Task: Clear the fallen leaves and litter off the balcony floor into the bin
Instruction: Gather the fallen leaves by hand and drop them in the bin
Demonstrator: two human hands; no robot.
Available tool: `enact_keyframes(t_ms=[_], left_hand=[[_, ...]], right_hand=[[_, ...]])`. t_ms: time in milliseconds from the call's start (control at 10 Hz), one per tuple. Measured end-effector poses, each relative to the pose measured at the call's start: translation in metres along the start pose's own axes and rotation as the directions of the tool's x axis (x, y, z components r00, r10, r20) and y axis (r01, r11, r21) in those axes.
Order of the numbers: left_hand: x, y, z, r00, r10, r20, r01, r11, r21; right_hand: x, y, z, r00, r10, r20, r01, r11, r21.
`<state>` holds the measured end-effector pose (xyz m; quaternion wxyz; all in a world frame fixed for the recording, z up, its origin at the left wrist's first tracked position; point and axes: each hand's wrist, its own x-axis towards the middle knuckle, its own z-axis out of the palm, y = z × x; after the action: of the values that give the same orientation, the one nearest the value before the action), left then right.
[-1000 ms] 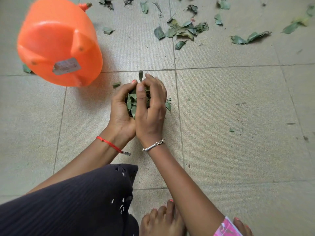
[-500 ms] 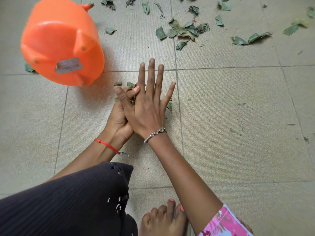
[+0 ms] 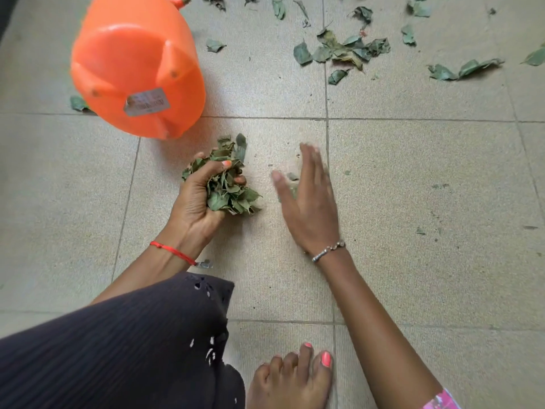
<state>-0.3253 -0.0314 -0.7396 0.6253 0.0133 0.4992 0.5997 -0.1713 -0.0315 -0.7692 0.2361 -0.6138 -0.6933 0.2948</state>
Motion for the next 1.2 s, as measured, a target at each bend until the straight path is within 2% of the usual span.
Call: enact_keyframes(t_ms=[100, 200, 300, 400, 500, 600, 700, 800, 900, 1000, 1100, 1200], left_hand=[[-0.008, 0.004, -0.004, 0.998, 0.017, 0.063, -0.009, 0.991, -0.130], [-0.005, 0.008, -0.019, 0.998, 0.045, 0.036, -0.037, 0.981, -0.191], [-0.009, 0.016, -0.023, 0.997, 0.064, 0.046, -0.054, 0.979, -0.195], [-0.019, 0.014, -0.014, 0.998, 0.054, 0.038, -0.056, 0.997, 0.048], [-0.009, 0.014, -0.019, 0.988, 0.102, -0.117, -0.081, 0.981, 0.177], [0.001, 0.020, -0.032, 0.997, 0.046, -0.062, -0.047, 0.999, -0.018], [0.000, 0.019, -0.028, 0.999, 0.044, 0.012, -0.041, 0.987, -0.158], [-0.002, 0.024, -0.025, 1.000, 0.029, 0.005, -0.028, 0.992, -0.122], [-0.011, 0.020, -0.022, 1.000, 0.012, 0.015, -0.011, 0.997, -0.075], [-0.004, 0.034, -0.018, 0.995, 0.069, -0.066, -0.076, 0.989, -0.124], [-0.038, -0.004, -0.023, 0.998, 0.062, 0.002, -0.061, 0.966, 0.251], [-0.128, -0.111, -0.040, 0.937, -0.337, 0.090, -0.054, 0.114, 0.992]], right_hand=[[-0.004, 0.004, 0.009, 0.976, -0.148, 0.158, 0.196, 0.917, -0.349], [0.017, -0.003, 0.020, 0.950, -0.229, 0.210, 0.301, 0.847, -0.439], [0.048, -0.015, 0.029, 0.930, -0.256, 0.262, 0.349, 0.839, -0.418], [0.072, -0.027, 0.038, 0.899, -0.307, 0.312, 0.414, 0.827, -0.380], [0.076, -0.032, 0.039, 0.833, -0.422, 0.357, 0.534, 0.784, -0.318], [0.066, -0.029, 0.033, 0.796, -0.507, 0.329, 0.572, 0.809, -0.137], [0.056, -0.022, 0.023, 0.838, -0.465, 0.284, 0.464, 0.883, 0.077], [0.039, -0.016, 0.013, 0.812, -0.469, 0.347, 0.483, 0.874, 0.051], [0.020, -0.006, 0.012, 0.728, -0.536, 0.426, 0.628, 0.772, -0.102], [0.008, 0.002, 0.010, 0.754, -0.551, 0.357, 0.598, 0.801, -0.026], [-0.001, 0.010, 0.006, 0.788, -0.589, 0.178, 0.600, 0.800, -0.007], [-0.002, 0.013, 0.003, 0.823, -0.565, 0.058, 0.567, 0.824, -0.015]])
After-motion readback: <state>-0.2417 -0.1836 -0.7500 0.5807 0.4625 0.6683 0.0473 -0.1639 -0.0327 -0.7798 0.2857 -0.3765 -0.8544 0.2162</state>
